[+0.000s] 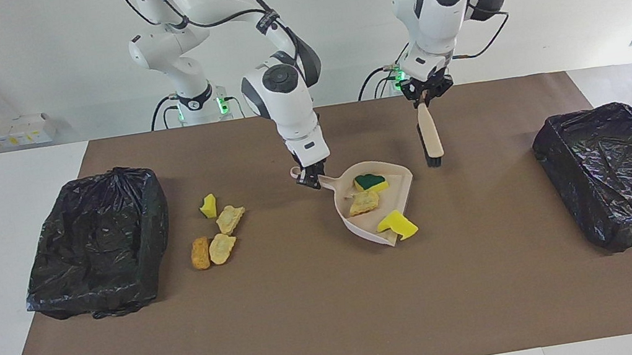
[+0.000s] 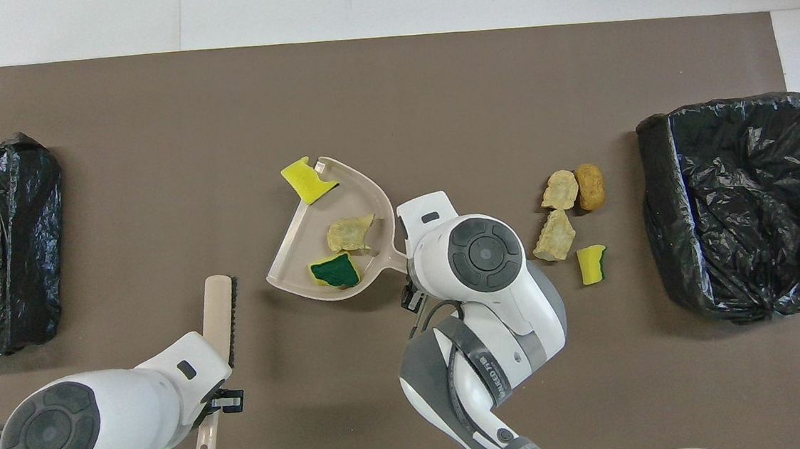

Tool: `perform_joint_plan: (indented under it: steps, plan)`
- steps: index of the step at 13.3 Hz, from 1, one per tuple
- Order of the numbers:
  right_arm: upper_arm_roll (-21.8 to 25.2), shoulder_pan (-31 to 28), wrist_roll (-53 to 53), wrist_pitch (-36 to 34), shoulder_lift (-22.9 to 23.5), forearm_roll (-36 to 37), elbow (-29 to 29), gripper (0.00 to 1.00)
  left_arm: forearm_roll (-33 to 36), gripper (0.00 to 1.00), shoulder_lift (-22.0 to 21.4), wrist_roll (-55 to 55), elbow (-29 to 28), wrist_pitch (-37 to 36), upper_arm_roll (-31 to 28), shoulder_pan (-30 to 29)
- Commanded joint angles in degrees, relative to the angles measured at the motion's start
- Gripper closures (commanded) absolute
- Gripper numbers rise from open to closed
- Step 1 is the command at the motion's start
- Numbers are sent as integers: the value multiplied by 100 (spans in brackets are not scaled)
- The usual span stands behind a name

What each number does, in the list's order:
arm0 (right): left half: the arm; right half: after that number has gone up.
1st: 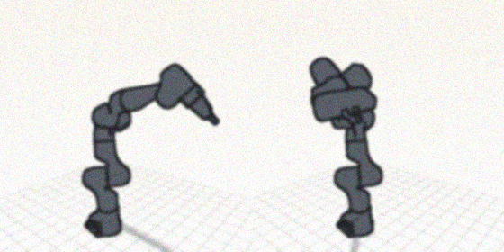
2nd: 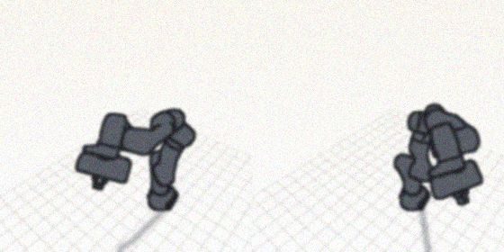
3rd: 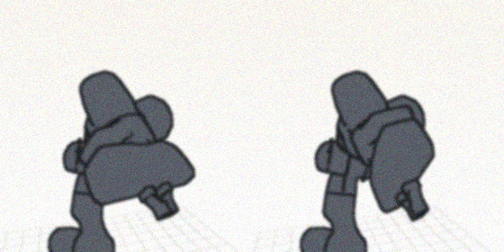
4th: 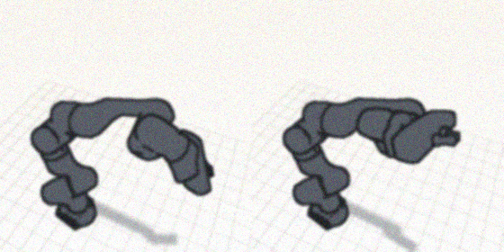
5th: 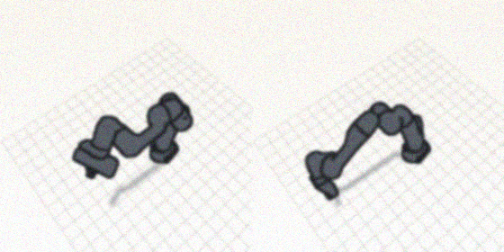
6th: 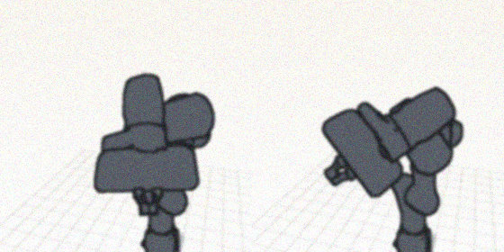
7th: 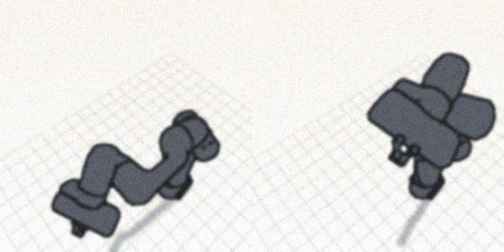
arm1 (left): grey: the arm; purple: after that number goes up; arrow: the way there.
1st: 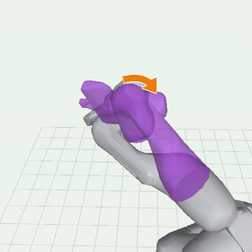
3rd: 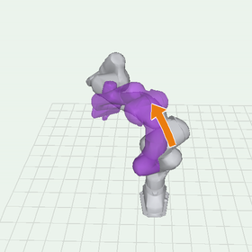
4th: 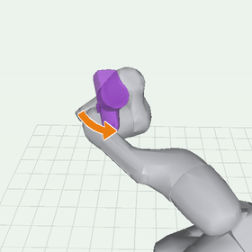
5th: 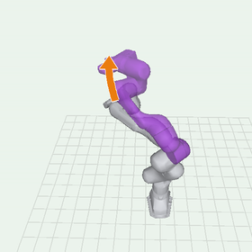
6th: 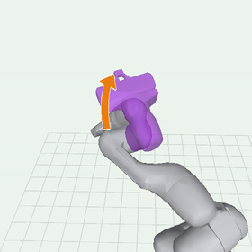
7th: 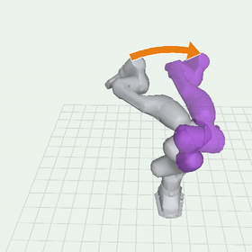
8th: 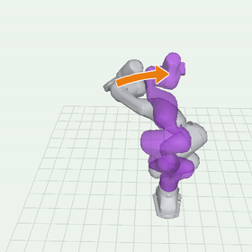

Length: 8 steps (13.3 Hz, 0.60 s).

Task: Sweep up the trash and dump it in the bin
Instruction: 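Carry the loaded dustpan with the right gripper toward the far bin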

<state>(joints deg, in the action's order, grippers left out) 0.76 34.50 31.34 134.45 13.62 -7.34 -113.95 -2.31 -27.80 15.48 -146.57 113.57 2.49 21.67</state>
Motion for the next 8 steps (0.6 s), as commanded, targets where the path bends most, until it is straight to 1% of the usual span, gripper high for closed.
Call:
perform_joint_plan:
  steps: [1,3,4,5,6,7,8]
  plan:
    - [-32,-406,196,431,8,-14,-5,100,-164,100,-146,112,-144,139,41,20]
    - [-32,-531,670,887,106,-48,84,100,-182,100,-111,402,-135,182,41,248]
    - [-41,-723,785,907,97,-40,171,100,-278,100,-59,542,-135,235,41,458]
    - [-41,-891,986,716,97,-40,441,100,-400,100,55,683,-135,340,41,634]
    - [-41,-988,1241,331,97,-57,670,100,-428,100,265,876,-118,506,41,871]
    - [-41,-1163,1539,188,97,-118,786,100,-428,100,528,1295,-109,804,41,1256]
    - [-49,-1365,1847,108,88,-336,865,100,-428,100,826,1778,-91,1164,41,1626]
